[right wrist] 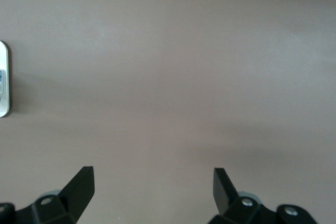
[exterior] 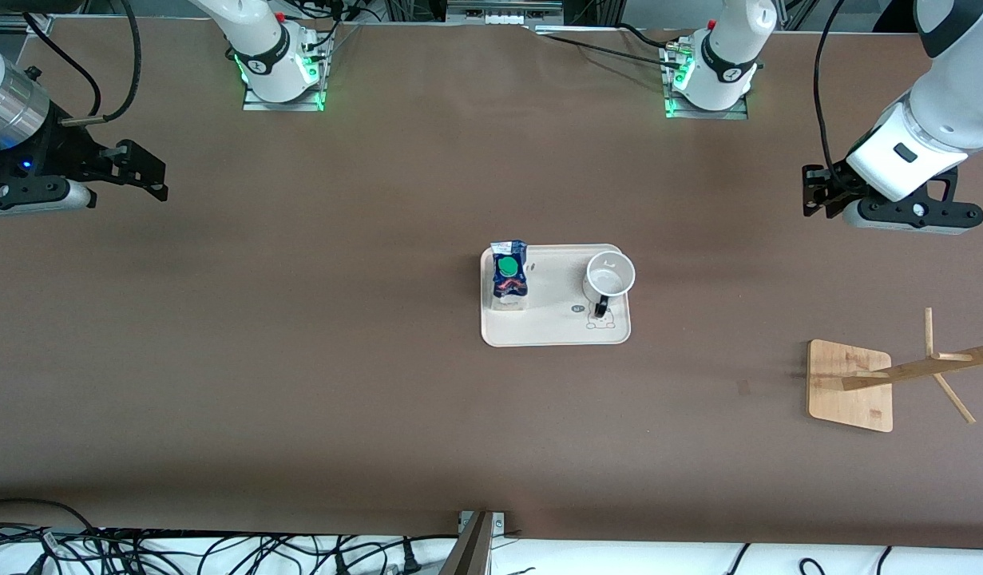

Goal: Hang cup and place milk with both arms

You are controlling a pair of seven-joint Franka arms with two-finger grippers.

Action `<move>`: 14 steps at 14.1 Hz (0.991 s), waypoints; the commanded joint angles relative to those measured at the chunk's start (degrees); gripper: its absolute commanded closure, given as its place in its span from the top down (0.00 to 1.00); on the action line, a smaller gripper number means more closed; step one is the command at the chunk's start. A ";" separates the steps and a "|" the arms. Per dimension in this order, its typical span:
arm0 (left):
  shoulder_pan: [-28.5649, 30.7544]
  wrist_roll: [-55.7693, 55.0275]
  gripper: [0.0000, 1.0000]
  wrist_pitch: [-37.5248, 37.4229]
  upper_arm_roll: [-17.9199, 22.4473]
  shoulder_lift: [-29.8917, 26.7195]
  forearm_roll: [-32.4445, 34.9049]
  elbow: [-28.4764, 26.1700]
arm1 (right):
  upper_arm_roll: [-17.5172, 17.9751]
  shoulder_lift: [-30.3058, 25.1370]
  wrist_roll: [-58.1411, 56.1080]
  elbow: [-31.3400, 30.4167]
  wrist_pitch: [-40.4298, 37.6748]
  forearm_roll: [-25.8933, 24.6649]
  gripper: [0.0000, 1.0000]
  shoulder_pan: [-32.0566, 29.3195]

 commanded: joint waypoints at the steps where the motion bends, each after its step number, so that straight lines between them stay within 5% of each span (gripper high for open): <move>1: 0.01 0.50 1.00 -1.25 -0.17 0.62 -0.44 1.61 | 0.51 0.05 2.15 0.69 -1.13 -0.64 1.00 -0.66; 14: 0.01 0.41 1.00 -1.25 -0.25 0.62 -0.44 1.61 | 0.59 0.57 1.20 0.87 -0.08 -0.90 1.00 -0.49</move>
